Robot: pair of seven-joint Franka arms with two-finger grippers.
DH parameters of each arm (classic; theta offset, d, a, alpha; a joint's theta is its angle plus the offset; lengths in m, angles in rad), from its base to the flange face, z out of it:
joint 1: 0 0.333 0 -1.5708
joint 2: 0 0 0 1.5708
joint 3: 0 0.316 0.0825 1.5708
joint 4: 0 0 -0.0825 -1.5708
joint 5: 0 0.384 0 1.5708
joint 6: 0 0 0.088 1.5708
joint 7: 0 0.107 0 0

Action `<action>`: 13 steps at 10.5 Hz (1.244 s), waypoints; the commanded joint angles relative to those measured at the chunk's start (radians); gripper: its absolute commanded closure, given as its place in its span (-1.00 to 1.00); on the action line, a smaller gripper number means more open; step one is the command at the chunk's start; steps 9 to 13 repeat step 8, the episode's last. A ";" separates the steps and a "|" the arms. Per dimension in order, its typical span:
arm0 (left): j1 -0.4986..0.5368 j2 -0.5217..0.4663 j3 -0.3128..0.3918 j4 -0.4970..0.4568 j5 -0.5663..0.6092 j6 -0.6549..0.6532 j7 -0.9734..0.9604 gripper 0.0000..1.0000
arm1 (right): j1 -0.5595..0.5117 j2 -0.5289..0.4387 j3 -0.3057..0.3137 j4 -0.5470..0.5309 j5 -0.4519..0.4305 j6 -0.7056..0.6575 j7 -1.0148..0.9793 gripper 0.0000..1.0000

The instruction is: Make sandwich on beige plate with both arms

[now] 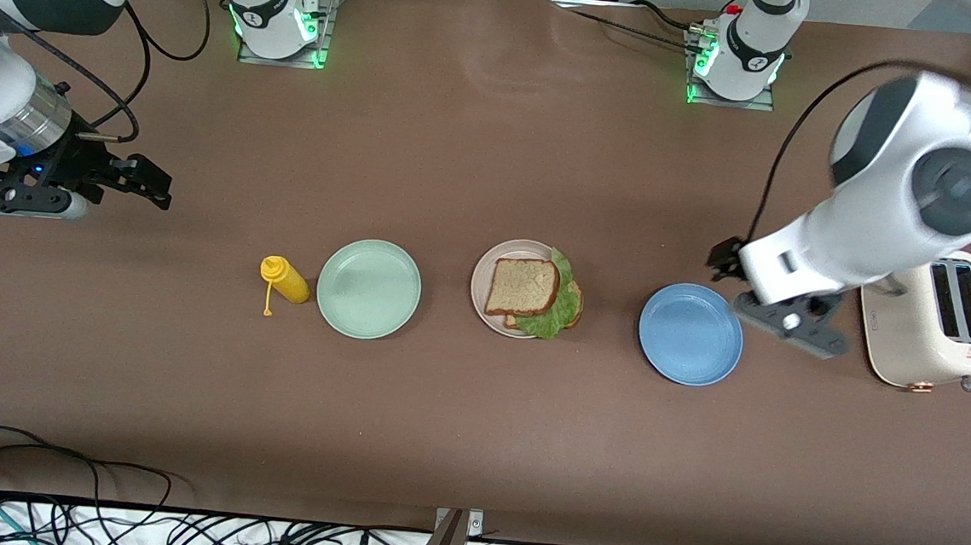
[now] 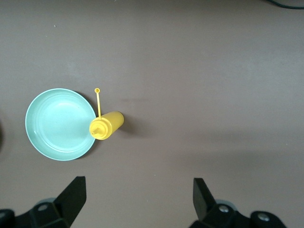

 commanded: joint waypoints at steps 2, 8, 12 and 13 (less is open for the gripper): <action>-0.124 -0.257 0.244 -0.215 -0.096 0.020 0.006 -1.00 | 0.005 -0.007 0.013 0.027 0.020 -0.029 -0.012 -1.00; -0.152 -0.356 0.327 -0.357 -0.224 0.033 0.001 -1.00 | 0.005 -0.007 0.015 0.096 0.021 -0.101 -0.010 -1.00; -0.152 -0.356 0.327 -0.357 -0.224 0.033 0.001 -1.00 | 0.005 -0.007 0.015 0.096 0.021 -0.101 -0.010 -1.00; -0.152 -0.356 0.327 -0.357 -0.224 0.033 0.001 -1.00 | 0.005 -0.007 0.015 0.096 0.021 -0.101 -0.010 -1.00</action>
